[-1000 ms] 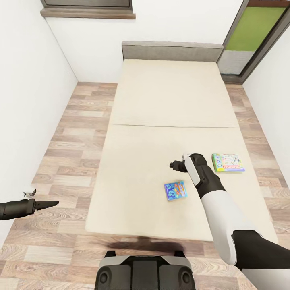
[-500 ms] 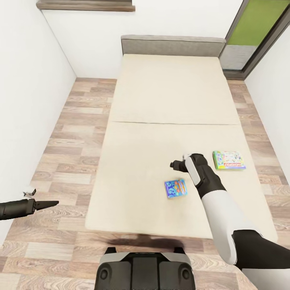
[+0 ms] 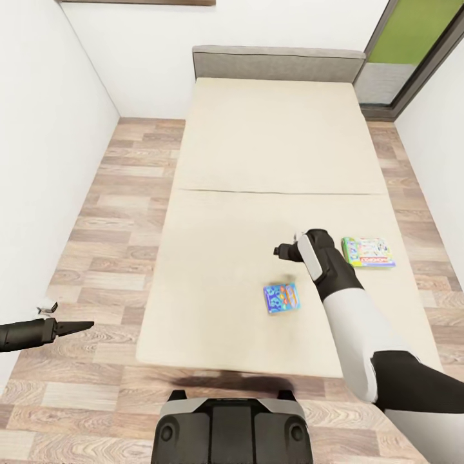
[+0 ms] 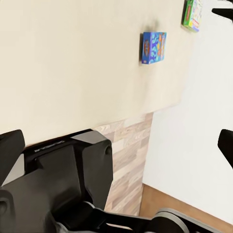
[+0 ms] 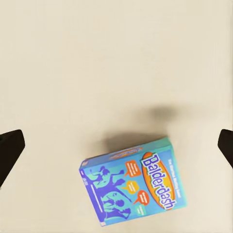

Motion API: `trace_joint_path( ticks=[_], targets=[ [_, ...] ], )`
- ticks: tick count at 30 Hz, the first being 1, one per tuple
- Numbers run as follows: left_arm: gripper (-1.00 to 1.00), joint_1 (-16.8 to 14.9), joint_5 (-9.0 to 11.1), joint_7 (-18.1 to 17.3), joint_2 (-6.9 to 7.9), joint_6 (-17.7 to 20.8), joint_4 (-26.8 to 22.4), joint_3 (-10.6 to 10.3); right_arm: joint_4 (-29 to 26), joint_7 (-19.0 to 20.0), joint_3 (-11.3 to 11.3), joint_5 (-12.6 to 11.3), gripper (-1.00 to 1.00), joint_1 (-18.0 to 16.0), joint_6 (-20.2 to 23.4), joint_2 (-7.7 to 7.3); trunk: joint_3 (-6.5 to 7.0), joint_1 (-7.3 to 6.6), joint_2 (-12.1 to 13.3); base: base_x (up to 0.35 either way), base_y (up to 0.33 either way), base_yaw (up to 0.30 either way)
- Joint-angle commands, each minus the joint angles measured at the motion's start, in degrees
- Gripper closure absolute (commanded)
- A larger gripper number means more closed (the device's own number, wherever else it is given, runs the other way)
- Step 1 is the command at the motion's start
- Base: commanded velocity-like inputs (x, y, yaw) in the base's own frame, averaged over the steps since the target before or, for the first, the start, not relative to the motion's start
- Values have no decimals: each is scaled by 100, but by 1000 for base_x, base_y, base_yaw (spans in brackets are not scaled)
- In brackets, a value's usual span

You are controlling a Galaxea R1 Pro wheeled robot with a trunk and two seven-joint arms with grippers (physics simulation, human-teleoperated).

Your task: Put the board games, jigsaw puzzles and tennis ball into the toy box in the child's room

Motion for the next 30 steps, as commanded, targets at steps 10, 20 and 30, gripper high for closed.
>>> trace_joint_path(
  ticks=[10, 20, 30],
  targets=[
    [-100, -2, -1, -22, 2, 61, 0, -2, 7, -102, -13, -59, -100, -132, 184, 0, -102, 3, -9, 0, 0, 0],
    [-100, -2, -1, -22, 8, 61, 0, -2, 8, -105, -13, -59, -100, -137, 202, -2, -197, 3, -9, 0, 0, 0],
    [-100, -2, -1, -22, 16, 61, 0, -2, 8, -105, -19, -61, -100, -137, 203, -3, -291, 3, -9, 0, 0, 0]
  ],
)
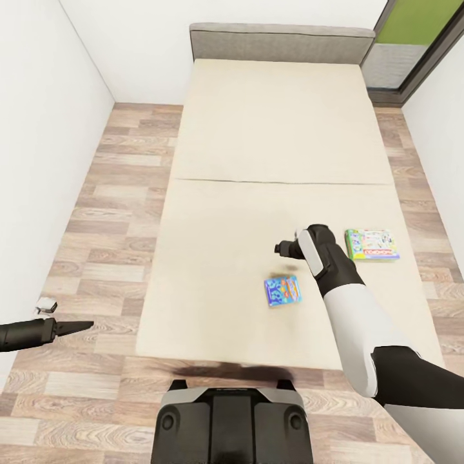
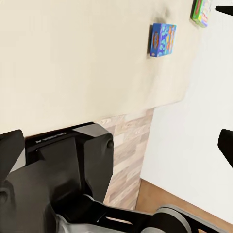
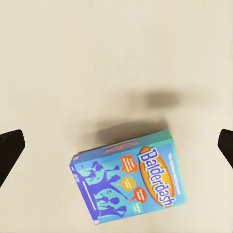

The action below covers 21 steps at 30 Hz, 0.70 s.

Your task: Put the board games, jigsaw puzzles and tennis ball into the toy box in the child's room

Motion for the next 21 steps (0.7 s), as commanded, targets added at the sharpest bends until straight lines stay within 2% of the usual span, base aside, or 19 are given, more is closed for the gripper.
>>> trace_joint_path(
  ticks=[1, 21],
  targets=[
    [-100, -2, -1, -22, 3, 61, 0, -2, -5, -52, -12, -59, -100, -3, 12, 5, -16, 3, -9, 0, 0, 0],
    [-100, -2, -1, -22, 15, 61, 0, -2, -5, -53, -9, -57, -100, -3, 12, 5, -206, 3, -9, 0, 0, 0]
  ],
)
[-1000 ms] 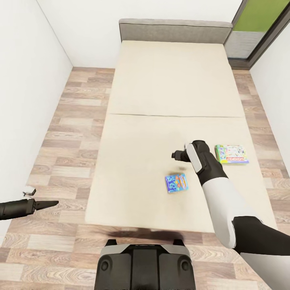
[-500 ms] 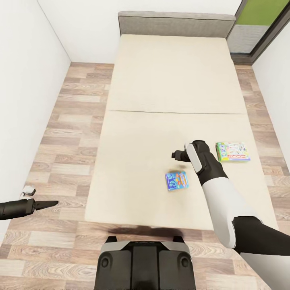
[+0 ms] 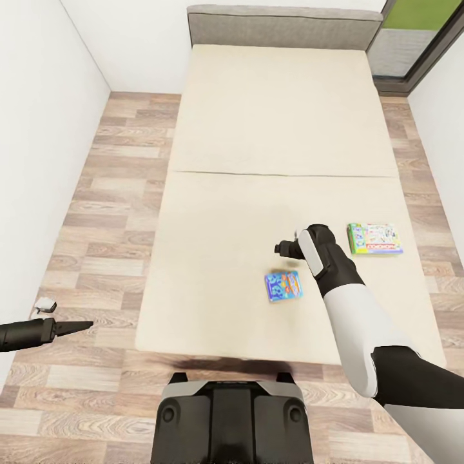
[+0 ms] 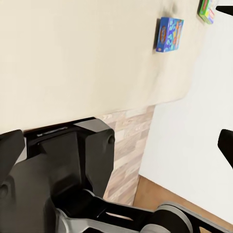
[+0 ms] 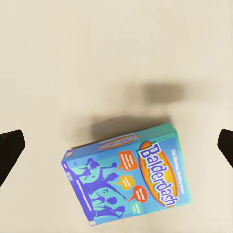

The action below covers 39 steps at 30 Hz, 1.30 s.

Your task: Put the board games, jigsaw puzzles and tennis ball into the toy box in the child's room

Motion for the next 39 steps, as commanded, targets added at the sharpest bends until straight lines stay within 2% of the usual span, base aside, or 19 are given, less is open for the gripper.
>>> trace_joint_path(
  ticks=[1, 39],
  targets=[
    [-100, -2, -1, -22, 2, 61, 0, -2, -5, -53, -15, -60, -100, -3, 12, 4, -16, 3, -9, 0, 0, 0],
    [-100, -2, -1, -22, 4, 61, 0, -2, -3, -210, -30, -51, -100, -180, 18, -2, -376, 3, -9, 0, 0, 0]
  ],
)
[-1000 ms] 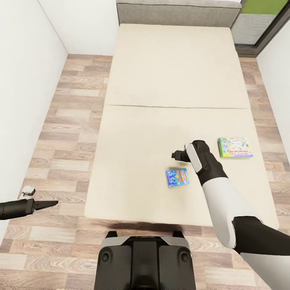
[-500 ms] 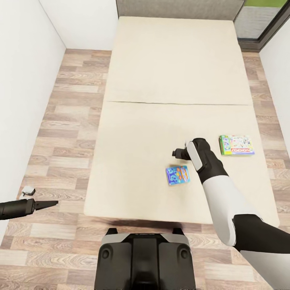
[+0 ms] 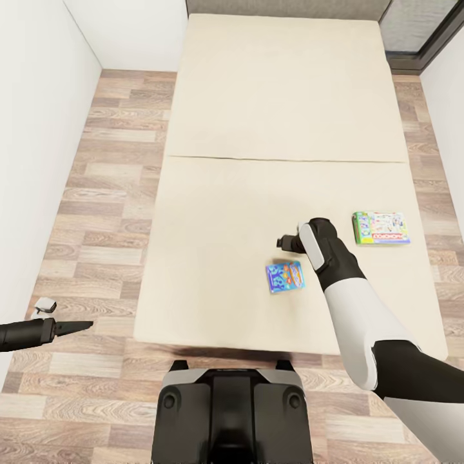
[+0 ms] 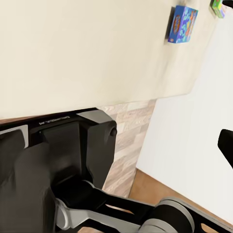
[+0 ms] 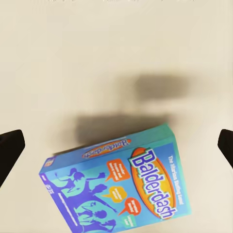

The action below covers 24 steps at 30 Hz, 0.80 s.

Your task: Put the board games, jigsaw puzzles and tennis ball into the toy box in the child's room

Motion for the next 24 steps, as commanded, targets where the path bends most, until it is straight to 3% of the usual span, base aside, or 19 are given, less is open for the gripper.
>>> trace_joint_path(
  ticks=[1, 24],
  targets=[
    [-100, -1, -1, -22, 2, 61, 0, -2, -5, -54, -15, -59, -100, -9, 12, 4, -16, 3, -9, 0, 0, 0],
    [-100, -1, -1, -22, 10, 61, 0, -2, -4, -54, -15, -56, -100, -31, 14, 12, -234, 3, -9, 0, 0, 0]
  ],
)
